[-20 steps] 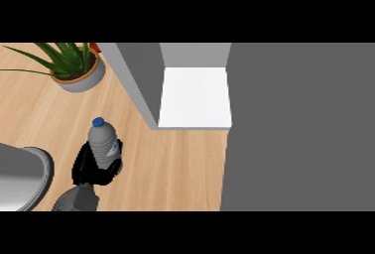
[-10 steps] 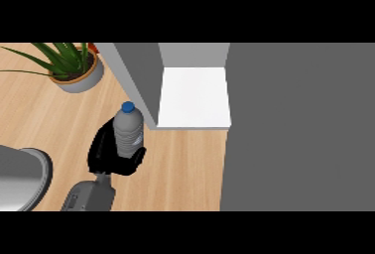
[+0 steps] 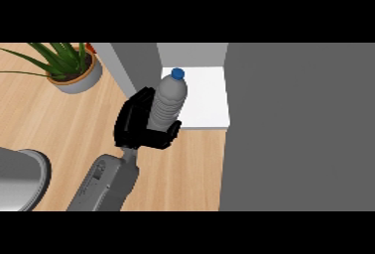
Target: Pick up the bottled water, place it into the cabinet and close the cabinet
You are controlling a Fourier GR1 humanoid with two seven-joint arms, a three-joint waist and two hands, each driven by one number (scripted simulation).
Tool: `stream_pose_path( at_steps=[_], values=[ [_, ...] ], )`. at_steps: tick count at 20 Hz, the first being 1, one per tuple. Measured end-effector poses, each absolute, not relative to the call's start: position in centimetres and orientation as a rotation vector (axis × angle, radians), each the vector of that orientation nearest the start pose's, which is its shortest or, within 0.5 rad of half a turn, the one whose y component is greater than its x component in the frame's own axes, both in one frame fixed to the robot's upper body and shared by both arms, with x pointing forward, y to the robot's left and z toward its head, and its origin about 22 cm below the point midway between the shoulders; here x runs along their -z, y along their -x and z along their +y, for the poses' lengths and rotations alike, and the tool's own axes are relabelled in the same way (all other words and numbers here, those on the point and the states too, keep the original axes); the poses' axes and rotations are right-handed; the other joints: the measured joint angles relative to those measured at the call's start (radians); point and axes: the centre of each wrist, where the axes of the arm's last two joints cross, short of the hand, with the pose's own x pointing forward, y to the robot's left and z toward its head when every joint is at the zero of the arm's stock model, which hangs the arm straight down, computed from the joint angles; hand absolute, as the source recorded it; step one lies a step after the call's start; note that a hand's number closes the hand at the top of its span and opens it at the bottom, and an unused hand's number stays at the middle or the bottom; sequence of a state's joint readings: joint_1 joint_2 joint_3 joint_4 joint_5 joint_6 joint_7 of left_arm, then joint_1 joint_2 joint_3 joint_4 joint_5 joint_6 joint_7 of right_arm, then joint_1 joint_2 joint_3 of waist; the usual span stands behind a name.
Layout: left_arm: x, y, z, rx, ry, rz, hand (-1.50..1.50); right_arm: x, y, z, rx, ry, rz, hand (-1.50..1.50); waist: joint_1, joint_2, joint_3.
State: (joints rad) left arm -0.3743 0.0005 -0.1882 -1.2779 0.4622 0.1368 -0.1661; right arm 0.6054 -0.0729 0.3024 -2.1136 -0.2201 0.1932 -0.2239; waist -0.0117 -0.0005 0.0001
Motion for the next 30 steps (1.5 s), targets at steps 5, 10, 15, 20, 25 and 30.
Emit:
stream_pose_path(
  at_steps=[5, 10, 15, 20, 25, 30],
  values=[
    [-2.8, -32.5, 12.4, -0.154, 0.305, -1.683, 1.5, -4.1, -10.7, -21.0, 0.045, -0.41, -1.776, -1.5, 0.003, -0.004, -0.002],
    [-2.7, -32.7, 11.6, -0.144, 0.183, -1.679, 1.5, -4.3, -11.4, -20.9, 0.043, -0.416, -1.782, -1.5, 0.006, -0.008, -0.002],
    [-2.7, -32.8, 11.0, -0.157, 0.043, -1.675, 1.5, -4.2, -11.4, -21.2, 0.046, -0.428, -1.779, -1.5, -0.003, -0.012, 0.0],
    [-2.6, -33.0, 10.6, -0.179, -0.081, -1.67, 1.5, -4.6, -11.4, -21.2, 0.038, -0.442, -1.776, -1.5, -0.015, -0.013, 0.001],
    [-5.5, -37.1, 10.0, -0.069, -0.119, -1.711, 1.5, -4.3, -11.5, -21.0, 0.033, -0.456, -1.773, -1.5, -0.046, 0.006, 0.001],
    [-6.6, -40.8, 9.6, 0.008, -0.175, -1.725, 1.5, -4.4, -11.6, -21.1, 0.024, -0.466, -1.773, -1.5, -0.056, 0.017, 0.0]
  ],
)
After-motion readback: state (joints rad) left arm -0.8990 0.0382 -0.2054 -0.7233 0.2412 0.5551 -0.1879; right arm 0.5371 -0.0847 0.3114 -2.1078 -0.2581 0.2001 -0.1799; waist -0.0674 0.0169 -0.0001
